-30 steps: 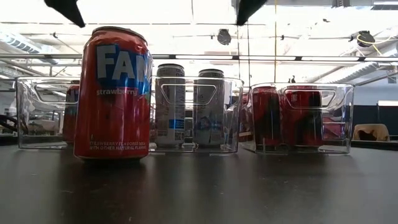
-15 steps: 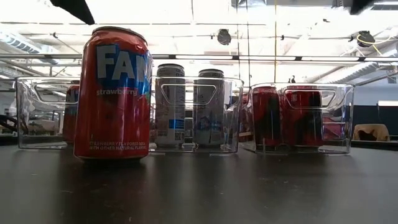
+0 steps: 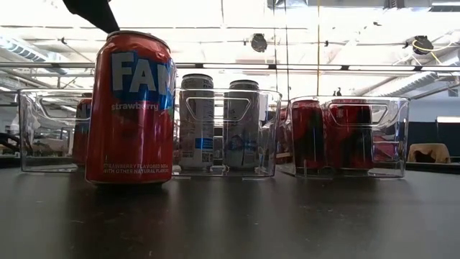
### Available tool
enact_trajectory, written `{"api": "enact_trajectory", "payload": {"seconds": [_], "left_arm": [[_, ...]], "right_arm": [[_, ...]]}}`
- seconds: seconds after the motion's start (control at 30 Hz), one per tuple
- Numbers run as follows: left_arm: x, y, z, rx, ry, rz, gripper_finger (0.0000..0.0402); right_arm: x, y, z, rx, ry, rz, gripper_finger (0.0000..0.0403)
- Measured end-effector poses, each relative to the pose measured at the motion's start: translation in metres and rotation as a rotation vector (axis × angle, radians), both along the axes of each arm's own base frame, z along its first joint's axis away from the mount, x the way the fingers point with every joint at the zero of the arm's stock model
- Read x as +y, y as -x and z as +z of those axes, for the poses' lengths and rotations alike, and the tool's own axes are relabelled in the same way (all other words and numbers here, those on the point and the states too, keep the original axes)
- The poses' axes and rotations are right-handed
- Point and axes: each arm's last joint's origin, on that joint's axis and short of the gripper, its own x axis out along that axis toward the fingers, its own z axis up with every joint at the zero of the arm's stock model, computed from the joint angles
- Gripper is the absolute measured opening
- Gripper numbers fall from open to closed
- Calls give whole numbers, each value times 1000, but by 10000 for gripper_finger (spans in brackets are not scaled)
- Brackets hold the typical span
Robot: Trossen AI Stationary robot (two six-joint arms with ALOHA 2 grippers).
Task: Sort soda cans
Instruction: Put the orange soda can into the left transparent bin
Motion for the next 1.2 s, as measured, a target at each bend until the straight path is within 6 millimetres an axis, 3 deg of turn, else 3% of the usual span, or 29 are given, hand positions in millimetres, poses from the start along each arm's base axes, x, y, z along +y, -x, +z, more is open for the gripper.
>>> {"api": "enact_trajectory", "payload": {"seconds": [0.2, 0.37, 0.73, 1.2], "left_arm": [[-21, -9, -21, 44, -88, -133, 393], [-28, -16, -34, 76, -166, -218, 393], [-25, -25, -35, 36, -146, -181, 393], [-20, -54, -51, 7, -97, -126, 393]], "right_arm": [[5, -3, -9, -42, -34, 47, 338], [7, -5, -10, -49, -34, 61, 338], [7, -5, -10, -47, -26, 69, 338], [7, -5, -10, -49, -28, 62, 338]]}}
